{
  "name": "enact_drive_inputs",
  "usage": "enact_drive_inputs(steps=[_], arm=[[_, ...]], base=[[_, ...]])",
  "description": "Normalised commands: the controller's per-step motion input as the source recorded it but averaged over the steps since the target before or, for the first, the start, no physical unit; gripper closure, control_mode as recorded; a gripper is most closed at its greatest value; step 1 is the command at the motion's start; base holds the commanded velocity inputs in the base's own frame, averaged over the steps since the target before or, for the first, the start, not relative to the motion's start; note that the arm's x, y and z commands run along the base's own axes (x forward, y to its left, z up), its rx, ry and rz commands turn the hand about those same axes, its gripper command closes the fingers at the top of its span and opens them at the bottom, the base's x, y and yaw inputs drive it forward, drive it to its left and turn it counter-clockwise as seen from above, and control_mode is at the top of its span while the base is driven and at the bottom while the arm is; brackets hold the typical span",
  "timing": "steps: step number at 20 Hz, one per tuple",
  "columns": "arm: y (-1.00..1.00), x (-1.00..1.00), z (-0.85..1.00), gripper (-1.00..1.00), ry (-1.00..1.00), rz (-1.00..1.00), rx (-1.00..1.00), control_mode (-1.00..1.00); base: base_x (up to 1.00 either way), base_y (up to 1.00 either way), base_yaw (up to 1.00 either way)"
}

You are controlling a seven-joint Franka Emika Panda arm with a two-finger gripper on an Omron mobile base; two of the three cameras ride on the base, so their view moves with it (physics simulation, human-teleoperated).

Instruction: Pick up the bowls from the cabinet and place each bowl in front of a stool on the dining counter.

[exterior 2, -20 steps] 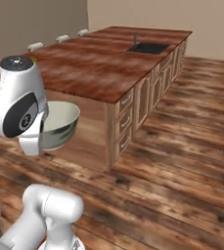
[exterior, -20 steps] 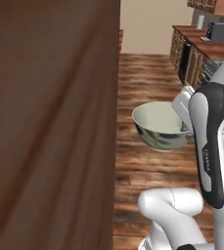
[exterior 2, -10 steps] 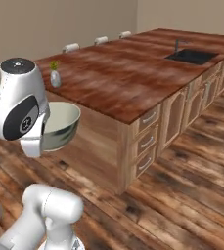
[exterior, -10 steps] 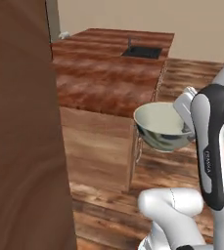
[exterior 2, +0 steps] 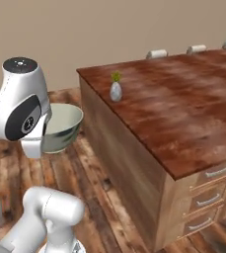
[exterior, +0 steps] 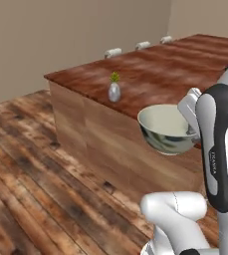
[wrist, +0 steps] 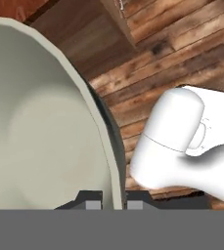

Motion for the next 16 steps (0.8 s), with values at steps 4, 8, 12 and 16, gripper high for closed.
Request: enact_drive_inputs(steps=[4,8,12,16], arm=[[0.0,0.0,0.0,1.0,0.0,0.0,0.0,1.0],[0.0,0.0,0.0,1.0,0.0,0.0,0.0,1.0],[0.0,0.0,0.0,1.0,0.0,0.0,0.0,1.0],[0.0,0.0,0.0,1.0,0.0,0.0,0.0,1.0]], base=[[1.0,0.17,0.59],[1.0,0.42,0.38],[1.0,0.25,0.02],[1.0,0.25,0.0]])
